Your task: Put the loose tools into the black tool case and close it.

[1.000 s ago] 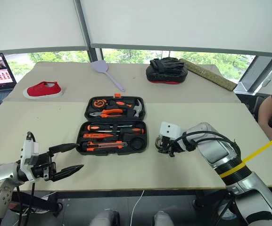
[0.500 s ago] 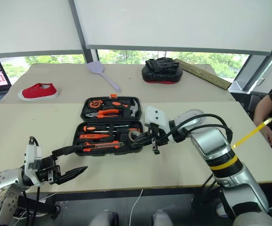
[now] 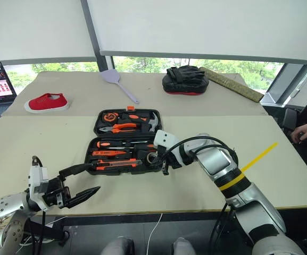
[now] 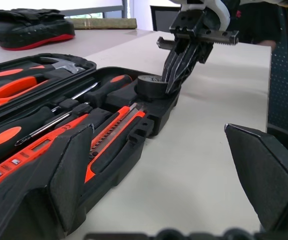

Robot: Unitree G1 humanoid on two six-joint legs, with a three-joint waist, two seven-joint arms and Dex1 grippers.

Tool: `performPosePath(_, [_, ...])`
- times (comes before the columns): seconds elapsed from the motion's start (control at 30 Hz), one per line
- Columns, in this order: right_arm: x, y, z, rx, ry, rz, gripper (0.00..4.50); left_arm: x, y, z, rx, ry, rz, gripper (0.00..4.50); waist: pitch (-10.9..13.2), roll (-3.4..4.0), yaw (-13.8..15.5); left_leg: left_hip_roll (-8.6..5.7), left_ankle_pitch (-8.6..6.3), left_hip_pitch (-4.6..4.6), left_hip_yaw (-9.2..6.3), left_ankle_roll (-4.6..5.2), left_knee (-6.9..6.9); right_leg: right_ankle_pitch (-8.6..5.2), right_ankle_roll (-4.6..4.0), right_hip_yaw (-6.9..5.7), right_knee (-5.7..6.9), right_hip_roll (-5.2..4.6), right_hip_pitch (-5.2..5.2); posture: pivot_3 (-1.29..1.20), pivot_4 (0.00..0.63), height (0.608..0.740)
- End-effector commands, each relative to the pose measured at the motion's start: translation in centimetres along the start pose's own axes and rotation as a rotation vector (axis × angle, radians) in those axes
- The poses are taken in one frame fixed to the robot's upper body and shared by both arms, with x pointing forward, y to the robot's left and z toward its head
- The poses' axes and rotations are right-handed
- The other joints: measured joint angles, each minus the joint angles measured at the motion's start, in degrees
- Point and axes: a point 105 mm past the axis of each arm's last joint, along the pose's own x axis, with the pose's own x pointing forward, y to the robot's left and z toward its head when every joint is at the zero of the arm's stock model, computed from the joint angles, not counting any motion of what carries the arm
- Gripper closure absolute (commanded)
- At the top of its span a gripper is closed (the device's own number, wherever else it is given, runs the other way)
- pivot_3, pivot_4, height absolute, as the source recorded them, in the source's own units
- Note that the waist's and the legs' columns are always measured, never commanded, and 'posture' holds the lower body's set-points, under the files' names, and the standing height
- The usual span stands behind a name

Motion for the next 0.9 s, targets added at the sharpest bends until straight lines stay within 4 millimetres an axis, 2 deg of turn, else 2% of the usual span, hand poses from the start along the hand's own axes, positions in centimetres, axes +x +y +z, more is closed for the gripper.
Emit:
performPosePath(0.03, [0.2, -0.1, 0.8, -0.033, -0.007, 0.001, 2.96, 0.1, 0.4, 0.8, 0.038, -0.024, 0.009, 0.00, 0.00, 0.00, -0.08, 0.01, 0.00, 0.00, -0.01, 0.00, 0.00, 0.00, 0.00, -0.01, 0.00, 0.01, 0.00, 0.00, 0.150, 0.740])
performPosePath(0.13, [-1.2, 0.6, 3.2, -0.025, -0.095, 0.054, 1.79, -0.2, 1.5, 1.0, 0.050, -0.015, 0.073, 0.00, 0.00, 0.00, -0.22, 0.02, 0.00, 0.00, -0.01, 0.00, -0.01, -0.01, -0.01, -0.02, 0.01, 0.02, -0.01, 0.00, 0.150, 0.740])
performPosePath(0.23, [-3.9, 1.4, 4.6, -0.080, -0.133, 0.132, 0.86, -0.8, 3.3, 1.2, 0.047, 0.000, 0.165, 0.00, 0.02, 0.01, -0.21, 0.02, 0.00, -0.05, -0.02, 0.00, -0.01, -0.01, -0.01, -0.01, 0.01, 0.02, -0.05, 0.00, 0.150, 0.740])
performPosePath(0.27, [-5.4, 0.2, 4.5, -0.036, -0.160, 0.089, 0.55, -1.4, 5.1, 0.7, 0.035, 0.044, 0.256, 0.00, 0.02, 0.00, -0.15, 0.02, 0.00, -0.06, -0.02, 0.00, -0.01, -0.01, -0.01, -0.01, 0.02, 0.02, -0.06, 0.00, 0.150, 0.740])
performPosePath(0.3, [-6.5, -1.0, 3.8, -0.019, -0.165, 0.035, 0.52, -1.9, 6.8, 0.3, 0.015, 0.075, 0.338, 0.52, 0.03, 0.00, 0.04, 0.01, 0.00, -0.06, -0.03, 0.00, 0.00, 0.00, 0.00, -0.01, 0.02, 0.01, -0.04, 0.00, 0.150, 0.740])
performPosePath(0.33, [-7.2, -2.2, 3.0, -0.013, -0.160, -0.027, 0.52, -2.3, 8.3, 0.0, 0.010, 0.099, 0.412, 0.66, 0.03, -0.01, 0.35, -0.01, 0.01, -0.06, -0.07, 0.01, 0.00, -0.01, 0.00, -0.04, 0.03, 0.01, -0.02, 0.00, 0.150, 0.740])
performPosePath(0.37, [-7.6, -2.9, 2.4, -0.013, -0.154, -0.065, 0.52, -2.6, 9.2, -0.1, 0.006, 0.112, 0.458, 1.01, 0.02, -0.03, 0.56, 0.00, 0.01, -0.04, -0.08, 0.02, 0.03, -0.01, 0.00, -0.06, 0.02, 0.03, -0.01, 0.00, 0.150, 0.740])
performPosePath(0.43, [-7.4, -5.7, 1.2, -0.004, -0.186, -0.224, 1.10, -2.5, 11.8, -0.1, 0.008, 0.121, 0.579, 1.81, -0.01, -0.12, 0.67, 0.00, 0.03, 0.04, -0.09, 0.03, 0.03, -0.01, 0.00, -0.09, 0.00, 0.03, 0.06, 0.00, 0.150, 0.740])
performPosePath(0.47, [-7.3, -6.7, 0.5, -0.017, -0.181, -0.283, 1.32, -2.5, 12.8, 0.0, 0.010, 0.123, 0.630, 2.15, 0.00, -0.17, 0.65, -0.01, 0.03, 0.13, -0.06, 0.03, 0.03, 0.00, 0.01, -0.08, -0.01, 0.02, 0.13, 0.00, 0.150, 0.740])
performPosePath(0.57, [-6.8, -9.6, -0.7, -0.053, -0.182, -0.443, 2.34, -1.8, 15.6, -0.1, 0.001, 0.147, 0.737, 3.22, 0.03, -0.20, 0.32, 0.00, 0.09, 0.11, -0.04, -0.04, 0.01, 0.03, 0.01, -0.05, 0.04, 0.06, 0.08, 0.00, 0.150, 0.740])
performPosePath(0.67, [-5.9, -11.1, -1.0, -0.095, -0.159, -0.509, 3.47, -0.1, 16.5, -0.5, -0.009, 0.177, 0.716, 4.43, 0.08, -0.18, -0.04, -0.03, 0.12, -0.02, -0.03, -0.08, -0.02, 0.06, 0.04, 0.02, 0.05, 0.09, -0.02, 0.00, 0.150, 0.740])
performPosePath(0.77, [-4.2, -11.2, -1.1, -0.102, -0.137, -0.476, 4.40, 1.7, 16.9, -1.5, -0.010, 0.248, 0.674, 4.50, 0.09, -0.17, -0.70, -0.07, 0.11, -0.14, 0.00, -0.08, -0.05, 0.10, 0.11, 0.05, 0.03, 0.06, -0.09, 0.00, 0.150, 0.740])
performPosePath(0.9, [-1.8, -10.9, -1.0, -0.126, -0.113, -0.442, 4.46, 3.5, 17.1, -2.7, -0.030, 0.332, 0.627, 4.50, 0.09, -0.17, -0.81, -0.03, 0.10, -0.15, -0.01, -0.07, -0.13, 0.09, 0.12, -0.01, 0.01, 0.12, -0.10, 0.00, 0.150, 0.740])
